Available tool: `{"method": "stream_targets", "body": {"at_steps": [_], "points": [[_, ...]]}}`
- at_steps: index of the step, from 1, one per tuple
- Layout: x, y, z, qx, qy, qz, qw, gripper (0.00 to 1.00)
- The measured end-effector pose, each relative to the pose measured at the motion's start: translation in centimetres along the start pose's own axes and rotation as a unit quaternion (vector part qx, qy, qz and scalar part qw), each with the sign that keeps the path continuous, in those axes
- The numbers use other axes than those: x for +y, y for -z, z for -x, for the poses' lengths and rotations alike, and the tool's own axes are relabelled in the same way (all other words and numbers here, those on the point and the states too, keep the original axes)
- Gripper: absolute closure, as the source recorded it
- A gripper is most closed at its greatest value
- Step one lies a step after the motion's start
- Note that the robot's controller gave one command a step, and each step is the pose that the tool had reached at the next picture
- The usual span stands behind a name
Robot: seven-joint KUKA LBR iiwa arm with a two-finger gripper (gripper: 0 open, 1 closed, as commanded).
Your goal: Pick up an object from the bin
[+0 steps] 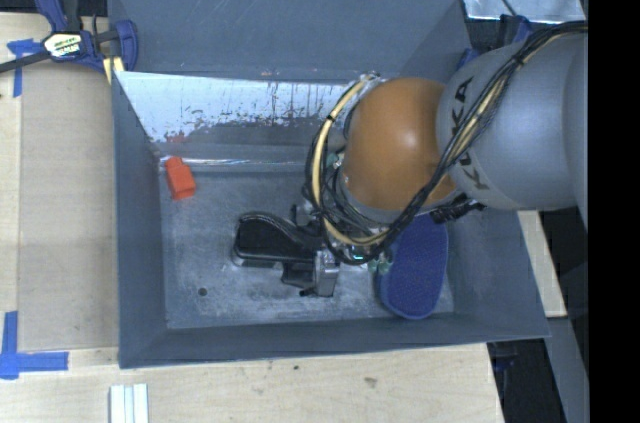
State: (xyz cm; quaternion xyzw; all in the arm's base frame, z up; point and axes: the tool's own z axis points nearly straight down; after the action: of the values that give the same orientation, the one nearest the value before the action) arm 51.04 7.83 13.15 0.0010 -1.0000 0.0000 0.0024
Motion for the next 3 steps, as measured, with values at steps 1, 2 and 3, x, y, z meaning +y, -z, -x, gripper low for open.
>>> {"method": "stream_targets", "body": {"at_steps": [1,2,3], "points": [[1.09,-6.51,7.27,0.0013,-0.055,0.0,0.9985,0.0],[1.08,-6.46,7.28,0.0012,-0.054,0.0,0.9985,0.0],[1.07,-6.44,7.29,0.0012,-0.054,0.0,0.9985,0.0]]}}
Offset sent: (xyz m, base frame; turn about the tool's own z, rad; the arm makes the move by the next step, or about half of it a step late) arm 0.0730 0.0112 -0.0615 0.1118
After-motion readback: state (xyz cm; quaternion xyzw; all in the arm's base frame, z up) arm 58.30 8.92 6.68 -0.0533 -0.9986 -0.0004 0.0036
